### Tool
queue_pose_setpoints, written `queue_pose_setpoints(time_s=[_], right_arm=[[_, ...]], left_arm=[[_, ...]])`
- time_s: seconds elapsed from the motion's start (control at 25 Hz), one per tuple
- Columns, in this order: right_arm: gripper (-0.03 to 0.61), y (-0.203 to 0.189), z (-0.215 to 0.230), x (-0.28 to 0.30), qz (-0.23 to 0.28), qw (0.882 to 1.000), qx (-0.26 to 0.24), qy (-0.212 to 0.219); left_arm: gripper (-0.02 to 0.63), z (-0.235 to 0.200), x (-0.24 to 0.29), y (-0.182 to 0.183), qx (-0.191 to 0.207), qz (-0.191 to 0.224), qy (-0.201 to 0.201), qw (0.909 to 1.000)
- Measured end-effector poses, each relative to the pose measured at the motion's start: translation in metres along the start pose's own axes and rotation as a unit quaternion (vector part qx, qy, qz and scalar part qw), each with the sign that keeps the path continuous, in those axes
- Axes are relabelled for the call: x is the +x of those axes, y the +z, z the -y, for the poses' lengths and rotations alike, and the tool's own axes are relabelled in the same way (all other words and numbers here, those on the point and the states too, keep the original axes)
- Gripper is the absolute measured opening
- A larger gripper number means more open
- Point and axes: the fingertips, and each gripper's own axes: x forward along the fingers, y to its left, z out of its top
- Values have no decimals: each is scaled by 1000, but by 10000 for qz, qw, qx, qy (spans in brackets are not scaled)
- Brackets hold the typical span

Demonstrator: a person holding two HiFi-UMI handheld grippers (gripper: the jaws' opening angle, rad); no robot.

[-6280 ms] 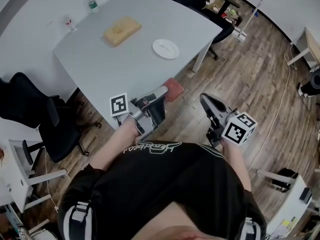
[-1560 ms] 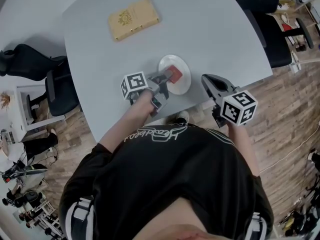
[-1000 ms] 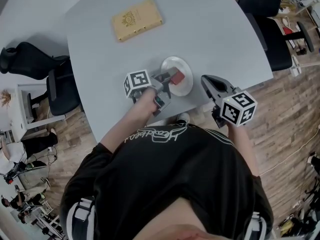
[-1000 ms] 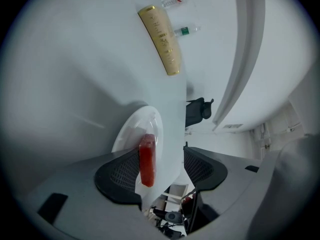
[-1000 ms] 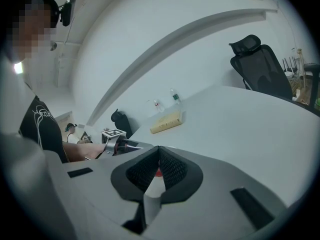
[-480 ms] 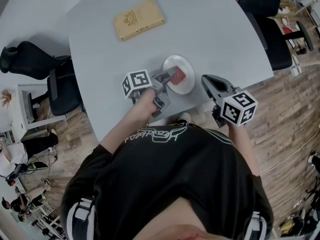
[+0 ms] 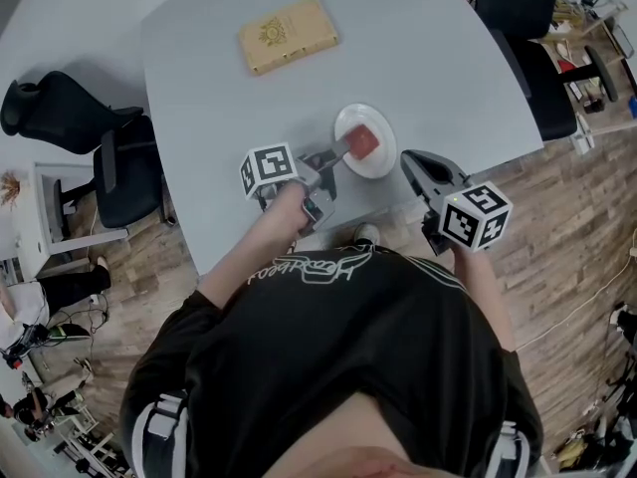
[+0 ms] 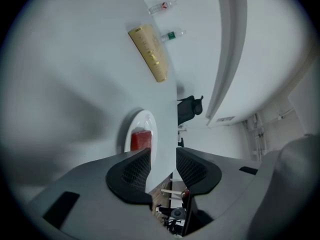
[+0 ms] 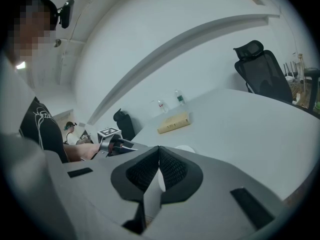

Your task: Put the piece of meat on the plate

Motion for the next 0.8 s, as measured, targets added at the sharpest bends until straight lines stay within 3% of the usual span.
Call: queue_pose_setpoints(time_s=[0.16, 0.4, 0.64, 0.8], right_arm=[[6, 0, -23, -2, 57, 9999, -87, 1], [6, 1, -64, -7, 193, 9995, -266, 0], [8, -1, -112, -14, 357, 9985, -413, 45], [6, -3, -149, -19, 506, 9974, -509, 82]], left_arm=[[59, 19, -19, -16, 378, -200, -270, 9987], [8, 56, -55, -35, 992, -294, -1076, 9888], [8, 85, -98, -61, 2075, -376, -1484, 9662], [8, 98, -135, -75, 2822, -417, -1874, 9400]])
